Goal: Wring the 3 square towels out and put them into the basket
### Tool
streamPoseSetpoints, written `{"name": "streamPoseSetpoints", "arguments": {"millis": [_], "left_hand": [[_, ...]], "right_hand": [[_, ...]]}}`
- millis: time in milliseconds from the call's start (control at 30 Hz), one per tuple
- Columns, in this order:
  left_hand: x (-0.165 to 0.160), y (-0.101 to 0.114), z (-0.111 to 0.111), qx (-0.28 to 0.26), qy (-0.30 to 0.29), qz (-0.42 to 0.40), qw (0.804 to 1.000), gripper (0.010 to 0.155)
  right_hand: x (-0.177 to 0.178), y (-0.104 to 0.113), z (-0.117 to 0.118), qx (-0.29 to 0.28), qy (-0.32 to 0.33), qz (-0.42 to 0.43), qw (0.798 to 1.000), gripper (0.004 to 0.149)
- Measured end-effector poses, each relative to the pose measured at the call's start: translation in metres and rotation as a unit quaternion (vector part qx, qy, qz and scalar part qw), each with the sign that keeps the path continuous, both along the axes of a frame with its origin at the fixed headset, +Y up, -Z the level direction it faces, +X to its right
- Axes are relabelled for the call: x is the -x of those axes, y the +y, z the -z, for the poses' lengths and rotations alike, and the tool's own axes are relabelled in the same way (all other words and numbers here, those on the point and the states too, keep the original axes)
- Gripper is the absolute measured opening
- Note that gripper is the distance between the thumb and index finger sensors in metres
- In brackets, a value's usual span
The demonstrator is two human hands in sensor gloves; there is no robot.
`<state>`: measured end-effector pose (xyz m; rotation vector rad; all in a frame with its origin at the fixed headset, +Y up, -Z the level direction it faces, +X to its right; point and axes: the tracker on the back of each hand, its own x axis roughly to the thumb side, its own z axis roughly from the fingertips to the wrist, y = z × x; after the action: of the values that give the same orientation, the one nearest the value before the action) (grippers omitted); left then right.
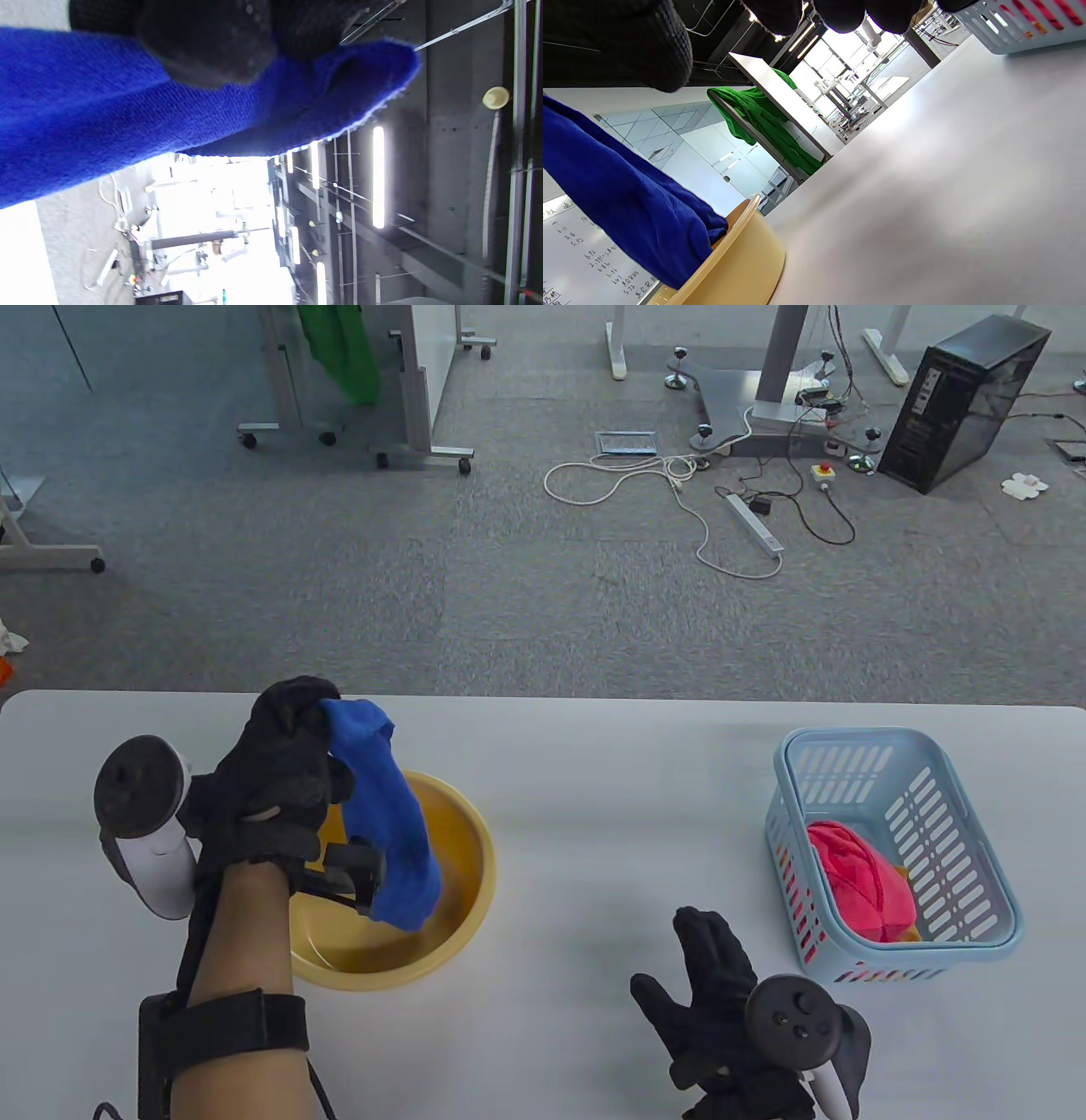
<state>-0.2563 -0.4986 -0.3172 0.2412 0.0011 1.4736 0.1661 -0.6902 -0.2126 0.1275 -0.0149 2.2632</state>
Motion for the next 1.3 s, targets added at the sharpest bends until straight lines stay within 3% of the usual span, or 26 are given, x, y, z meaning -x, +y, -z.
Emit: {"name": "streamPoseSetpoints", "arguments": {"millis": [67,167,333,500,700,833,1067,1300], "left_hand": [[-0.005,0.011,-0.002,-0.031,0.020,-0.017,0.999,0.044],[-0.016,0.028,-0.009,-0.086,0.101,-0.031,0.991,0.044],[-0.030,0.045,-0.015,-0.122,0.083,-0.081,0.986,0.044],[-0.045,0.052,-0.016,-0.146,0.000,-0.114,0.983,0.044],[-0.077,0.064,-0.022,-0.195,-0.098,-0.154,0.964,0.044],[-0.103,0.076,-0.032,-0.229,-0.105,-0.157,0.955,0.044],[-0.149,0.081,-0.040,-0.250,-0.185,-0.133,0.941,0.044],[-0.182,0.069,-0.044,-0.229,-0.262,-0.109,0.931,0.044]], "right_hand": [[0.000,0.000,0.000,-0.002,-0.001,0.003,1.000,0.093],[0.001,0.000,0.000,-0.002,0.002,0.002,1.000,0.094],[-0.001,0.001,-0.001,-0.003,0.002,0.009,1.000,0.095],[-0.005,0.002,-0.002,-0.010,-0.004,0.020,1.000,0.096],[-0.002,0.002,-0.003,-0.016,0.004,0.036,0.999,0.098],[-0.001,0.003,-0.004,-0.025,0.007,0.051,0.998,0.108],[-0.003,0.009,-0.008,-0.077,0.018,0.071,0.994,0.117],[0.002,0.013,-0.012,-0.123,0.032,0.107,0.986,0.126]]}}
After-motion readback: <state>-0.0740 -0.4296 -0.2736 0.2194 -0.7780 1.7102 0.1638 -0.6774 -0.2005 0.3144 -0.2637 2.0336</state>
